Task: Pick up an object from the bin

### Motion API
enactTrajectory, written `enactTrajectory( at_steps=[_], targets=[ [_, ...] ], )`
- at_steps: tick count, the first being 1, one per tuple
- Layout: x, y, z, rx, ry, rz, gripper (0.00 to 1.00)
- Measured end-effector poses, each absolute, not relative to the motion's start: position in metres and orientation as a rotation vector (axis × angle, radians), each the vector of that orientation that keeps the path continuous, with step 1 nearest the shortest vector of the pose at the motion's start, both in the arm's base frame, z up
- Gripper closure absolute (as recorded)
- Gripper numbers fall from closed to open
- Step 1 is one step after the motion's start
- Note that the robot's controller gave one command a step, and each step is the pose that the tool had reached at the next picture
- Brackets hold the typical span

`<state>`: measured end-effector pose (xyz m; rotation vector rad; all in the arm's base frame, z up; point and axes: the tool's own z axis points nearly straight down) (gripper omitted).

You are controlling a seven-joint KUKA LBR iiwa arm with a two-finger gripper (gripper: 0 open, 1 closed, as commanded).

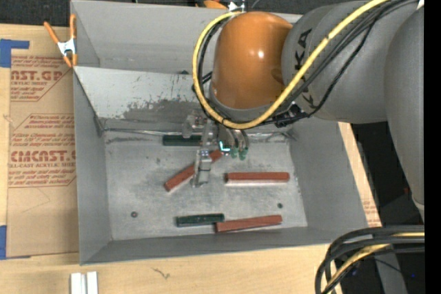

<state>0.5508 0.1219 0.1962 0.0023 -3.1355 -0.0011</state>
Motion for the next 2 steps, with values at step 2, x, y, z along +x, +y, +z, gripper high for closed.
enactTrajectory(
  at_steps=[2],
  targets=[
    [0.512,0.087,0.069,-0.337,-3.119,0.002,0.00]
  ],
)
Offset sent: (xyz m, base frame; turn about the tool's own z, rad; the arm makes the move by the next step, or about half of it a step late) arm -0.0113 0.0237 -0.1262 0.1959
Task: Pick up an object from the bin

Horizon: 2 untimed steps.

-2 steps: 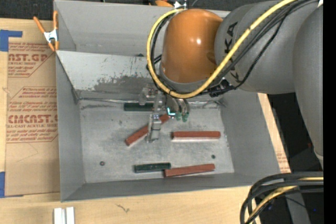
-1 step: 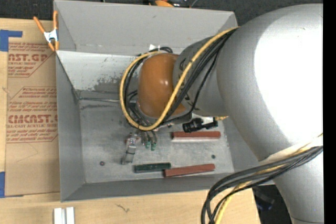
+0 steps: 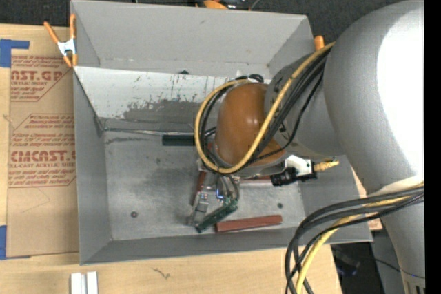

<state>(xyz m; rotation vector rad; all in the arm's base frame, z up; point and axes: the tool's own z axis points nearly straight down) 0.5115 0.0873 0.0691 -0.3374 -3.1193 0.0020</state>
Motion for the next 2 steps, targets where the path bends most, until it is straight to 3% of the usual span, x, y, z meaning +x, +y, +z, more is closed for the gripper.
enactTrajectory(
  at_steps=[1,2],
  targets=[
    [0.483,0.004,0.083,-0.255,-3.131,0.004,0.00],
    [0.500,-0.062,0.070,0.054,-3.143,0.002,0.00]
  ],
)
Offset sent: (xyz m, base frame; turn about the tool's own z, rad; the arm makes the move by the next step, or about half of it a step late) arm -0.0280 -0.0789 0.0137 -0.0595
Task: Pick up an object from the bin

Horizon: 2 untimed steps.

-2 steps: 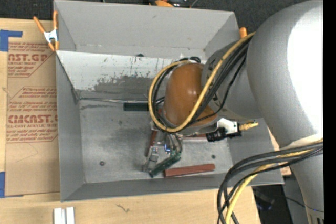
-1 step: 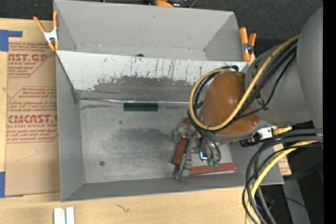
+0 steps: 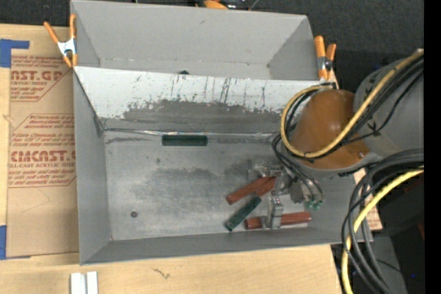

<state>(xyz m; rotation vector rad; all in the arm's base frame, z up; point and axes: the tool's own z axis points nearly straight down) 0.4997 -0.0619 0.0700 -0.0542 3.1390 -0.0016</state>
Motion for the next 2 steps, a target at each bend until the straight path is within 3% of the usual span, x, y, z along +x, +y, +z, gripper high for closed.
enactTrajectory(
  at_steps=[1,2],
  targets=[
    [0.500,-0.060,0.072,-0.058,3.143,0.002,1.00],
    [0.531,-0.051,0.177,-0.024,3.131,-0.001,1.00]
  ],
)
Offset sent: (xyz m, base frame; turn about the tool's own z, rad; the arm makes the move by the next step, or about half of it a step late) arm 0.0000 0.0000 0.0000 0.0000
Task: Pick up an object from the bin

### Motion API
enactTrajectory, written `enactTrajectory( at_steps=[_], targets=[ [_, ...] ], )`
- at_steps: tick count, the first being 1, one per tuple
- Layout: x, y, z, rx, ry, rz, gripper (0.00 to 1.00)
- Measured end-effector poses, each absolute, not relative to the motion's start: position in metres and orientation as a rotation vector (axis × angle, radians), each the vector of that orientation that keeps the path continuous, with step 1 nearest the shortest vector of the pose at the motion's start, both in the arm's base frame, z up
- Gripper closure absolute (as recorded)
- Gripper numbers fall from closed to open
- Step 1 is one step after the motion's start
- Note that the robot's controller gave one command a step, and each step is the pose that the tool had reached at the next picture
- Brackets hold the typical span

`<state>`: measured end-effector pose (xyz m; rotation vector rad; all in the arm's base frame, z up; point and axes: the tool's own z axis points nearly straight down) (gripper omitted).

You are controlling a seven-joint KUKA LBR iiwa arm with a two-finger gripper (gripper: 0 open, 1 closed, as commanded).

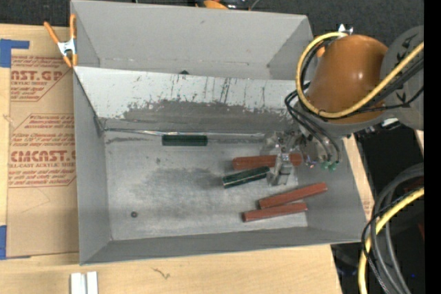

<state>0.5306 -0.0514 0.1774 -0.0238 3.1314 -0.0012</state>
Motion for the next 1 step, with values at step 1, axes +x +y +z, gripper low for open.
enactTrajectory(
  at_steps=[1],
  targets=[
    [0.5374,-0.0442,0.2576,-0.017,3.130,-0.001,1.00]
  ],
)
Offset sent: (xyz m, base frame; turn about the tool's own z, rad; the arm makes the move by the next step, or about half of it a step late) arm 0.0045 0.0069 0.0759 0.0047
